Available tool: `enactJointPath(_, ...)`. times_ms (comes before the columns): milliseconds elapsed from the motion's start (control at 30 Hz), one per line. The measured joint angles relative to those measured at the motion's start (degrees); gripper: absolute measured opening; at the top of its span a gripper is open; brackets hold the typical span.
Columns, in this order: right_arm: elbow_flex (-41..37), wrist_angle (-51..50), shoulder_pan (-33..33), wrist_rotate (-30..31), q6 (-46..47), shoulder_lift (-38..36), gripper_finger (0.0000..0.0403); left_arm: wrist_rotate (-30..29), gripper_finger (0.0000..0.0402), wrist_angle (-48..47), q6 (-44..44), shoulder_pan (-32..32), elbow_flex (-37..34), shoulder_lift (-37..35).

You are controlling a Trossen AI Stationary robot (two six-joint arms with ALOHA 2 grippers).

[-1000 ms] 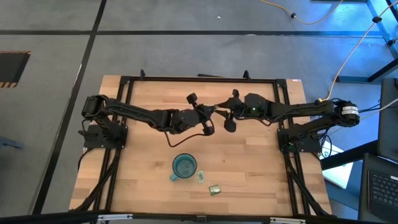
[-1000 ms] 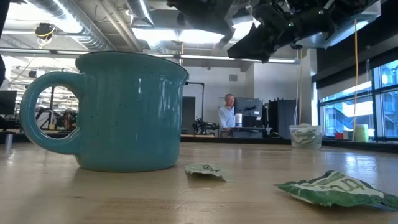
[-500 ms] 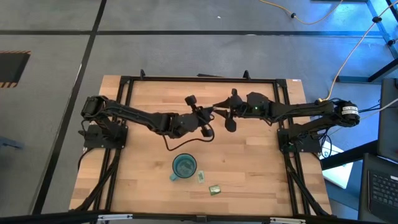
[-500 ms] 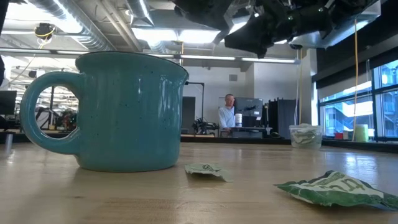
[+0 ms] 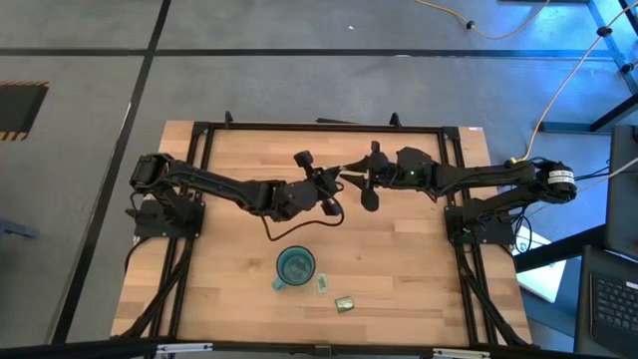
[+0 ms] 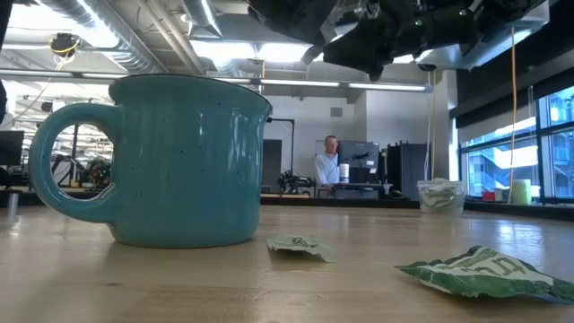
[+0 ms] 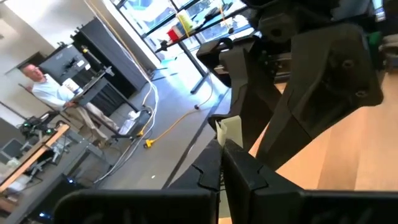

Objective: Pick and place items into bin
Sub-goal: Put the stevia packet into the transparent bin

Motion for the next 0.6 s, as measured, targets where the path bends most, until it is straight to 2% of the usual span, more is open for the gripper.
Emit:
enactJointPath(167,-0.01,1.16,0.00,-1.46,0.28,0.00,0.0112,-1.82,0.0004,-0.02,1.00,0.00,0.00,0.00)
enactJointPath(600,-0.01,4.28,-0.02,-1.33,1.42,0.00,0.0110,-1.39,0.0004,-0.17,1.03,-0.63,0.00,0.00)
